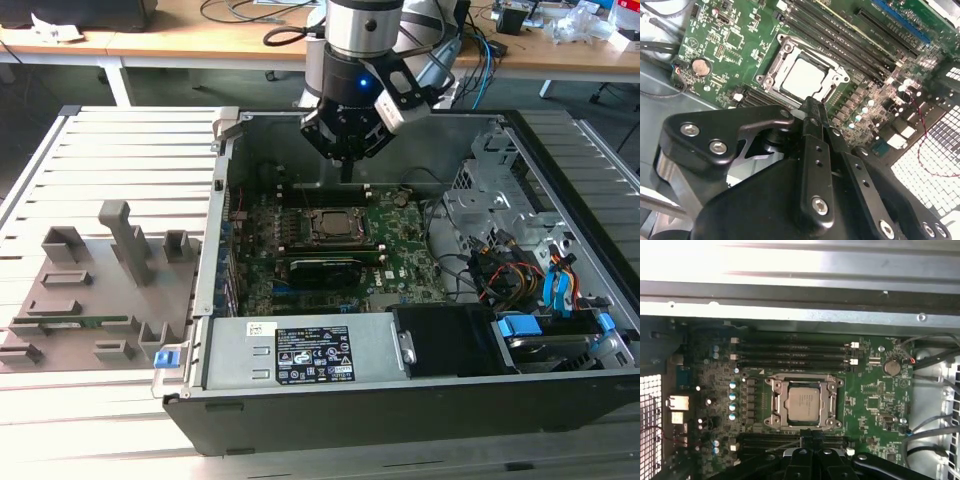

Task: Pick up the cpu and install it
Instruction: 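Install the first cpu locking lever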

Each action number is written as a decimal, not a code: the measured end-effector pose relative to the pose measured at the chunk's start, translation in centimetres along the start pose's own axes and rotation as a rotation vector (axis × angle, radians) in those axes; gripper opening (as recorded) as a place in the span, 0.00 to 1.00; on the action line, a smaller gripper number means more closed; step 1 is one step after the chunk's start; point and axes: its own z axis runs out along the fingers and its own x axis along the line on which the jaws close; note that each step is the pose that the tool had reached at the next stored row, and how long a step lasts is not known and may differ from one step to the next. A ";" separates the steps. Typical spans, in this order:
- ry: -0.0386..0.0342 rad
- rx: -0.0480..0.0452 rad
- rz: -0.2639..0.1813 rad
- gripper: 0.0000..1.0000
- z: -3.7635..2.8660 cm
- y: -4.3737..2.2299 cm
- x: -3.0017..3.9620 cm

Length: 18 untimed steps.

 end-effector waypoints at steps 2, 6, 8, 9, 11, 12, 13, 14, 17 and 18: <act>0.0007 -0.0118 0.000 0.11 0.00 0.00 0.00; 0.0010 -0.0121 0.000 0.11 0.00 0.00 0.00; 0.0011 -0.0121 0.000 0.11 0.00 0.00 0.00; 0.0011 -0.0121 0.000 0.11 0.00 0.00 0.00; 0.0012 -0.0122 0.000 0.11 0.00 0.00 0.00; 0.0012 -0.0121 0.000 0.11 0.00 0.00 0.01; 0.0013 -0.0122 0.000 0.11 0.01 0.00 0.12; 0.0013 -0.0120 0.000 0.11 0.02 0.02 0.29; 0.0013 -0.0122 0.000 0.11 0.07 0.04 0.74; 0.0013 -0.0121 0.000 0.11 0.09 0.05 0.85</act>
